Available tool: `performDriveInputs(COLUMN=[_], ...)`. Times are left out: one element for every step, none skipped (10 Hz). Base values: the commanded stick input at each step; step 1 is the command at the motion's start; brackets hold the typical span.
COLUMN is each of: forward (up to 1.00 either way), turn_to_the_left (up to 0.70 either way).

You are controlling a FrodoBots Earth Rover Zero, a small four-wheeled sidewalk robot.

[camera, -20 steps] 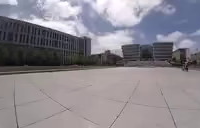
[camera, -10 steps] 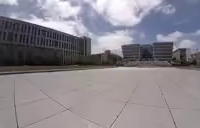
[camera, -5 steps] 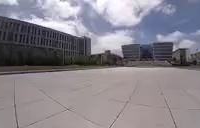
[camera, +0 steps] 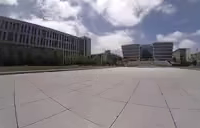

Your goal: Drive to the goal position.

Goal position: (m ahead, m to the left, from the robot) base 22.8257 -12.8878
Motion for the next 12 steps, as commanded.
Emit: performDriveInputs(forward=[0.00, 0.00, 0.10, 0.76, 1.00, 1.00, 1.00, 1.00, 1.00, 1.00, 1.00, 1.00], turn_to_the_left=[0.00, 0.00, 0.00, 0.00, 0.00, 0.00, 0.00, 0.00, 0.00, 0.00, -0.02, -0.22])
